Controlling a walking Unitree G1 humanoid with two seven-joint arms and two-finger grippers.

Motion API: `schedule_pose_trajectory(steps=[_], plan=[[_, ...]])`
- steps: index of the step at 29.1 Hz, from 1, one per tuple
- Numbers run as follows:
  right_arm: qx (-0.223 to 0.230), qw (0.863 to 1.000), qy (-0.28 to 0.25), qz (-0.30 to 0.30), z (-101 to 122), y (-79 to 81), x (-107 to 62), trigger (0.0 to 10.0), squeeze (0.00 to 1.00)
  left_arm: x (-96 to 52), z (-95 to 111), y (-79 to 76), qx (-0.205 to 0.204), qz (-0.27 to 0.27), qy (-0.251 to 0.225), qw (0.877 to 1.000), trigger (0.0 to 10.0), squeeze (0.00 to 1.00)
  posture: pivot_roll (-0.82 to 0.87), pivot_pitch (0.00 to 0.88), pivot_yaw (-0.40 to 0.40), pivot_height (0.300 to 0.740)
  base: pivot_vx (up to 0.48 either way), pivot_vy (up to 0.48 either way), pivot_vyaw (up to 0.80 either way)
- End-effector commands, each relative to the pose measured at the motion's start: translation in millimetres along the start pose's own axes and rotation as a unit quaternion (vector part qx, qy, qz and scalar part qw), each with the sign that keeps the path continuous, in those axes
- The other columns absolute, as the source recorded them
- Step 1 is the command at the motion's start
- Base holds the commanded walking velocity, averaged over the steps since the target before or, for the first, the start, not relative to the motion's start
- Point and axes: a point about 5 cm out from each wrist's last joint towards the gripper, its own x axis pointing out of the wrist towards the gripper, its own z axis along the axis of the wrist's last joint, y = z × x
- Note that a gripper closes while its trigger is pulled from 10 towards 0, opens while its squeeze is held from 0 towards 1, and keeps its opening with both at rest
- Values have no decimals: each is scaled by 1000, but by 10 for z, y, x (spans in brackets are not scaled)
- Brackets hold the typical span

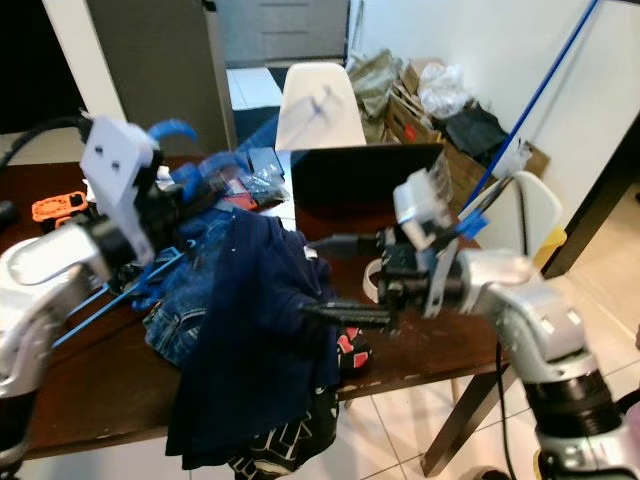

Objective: Hang hanger

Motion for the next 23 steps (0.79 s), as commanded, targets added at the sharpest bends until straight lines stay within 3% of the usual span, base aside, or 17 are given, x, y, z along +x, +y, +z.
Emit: schedule_pose_trajectory(steps=[1,3,5,6,7,11,14,15,16,17,18,20,22,23], plan=[[-13,999,-31,14,142,29,12,10000,0,-33,32,-99,0,-55,6,998,10000,0,72,0,-10,740,0,0,0],[-13,999,-31,14,142,29,12,10000,0,-33,32,-99,0,-55,6,998,10000,0,72,0,-10,740,0,0,0],[-47,994,-87,39,457,56,18,10000,0,-95,36,-169,5,-105,22,994,10000,0,71,0,-4,740,0,0,0],[-81,993,-72,48,570,71,42,10000,0,-105,36,-197,3,-123,27,992,10000,0,68,0,-2,740,0,0,0],[-81,993,-72,48,570,71,42,10000,0,-105,36,-197,3,-123,27,992,10000,0,68,0,-2,740,0,0,0],[-167,983,33,72,690,111,157,10000,0,-97,-13,-279,-8,-163,51,985,10000,0,60,0,2,740,0,0,0],[-179,979,56,77,690,117,184,10000,0,-96,-34,-304,-7,-173,58,983,10000,0,60,0,2,740,0,0,0],[-192,973,103,70,630,92,229,10000,0,-95,-44,-331,-14,-183,62,981,10000,0,55,0,7,740,0,0,0],[-192,973,103,70,630,92,229,10000,0,-95,-44,-331,-14,-183,62,981,10000,0,55,0,7,740,0,0,0],[-203,966,152,59,545,51,266,10000,0,-90,-47,-356,-18,-193,63,979,10000,0,52,0,12,740,0,0,0],[-203,966,152,59,545,51,266,10000,0,-90,-47,-356,-18,-193,63,979,10000,0,52,0,12,740,0,0,0],[-212,946,243,31,327,-66,317,10000,0,-63,-72,-427,-23,-219,72,973,10000,0,51,0,16,740,0,0,0],[-212,946,243,31,327,-66,317,10000,0,-63,-72,-427,-23,-219,72,973,10000,0,51,0,16,740,0,0,0],[-205,939,276,23,229,-110,326,10000,0,-34,-100,-472,-20,-232,78,969,10000,0,52,0,19,740,0,0,0]])
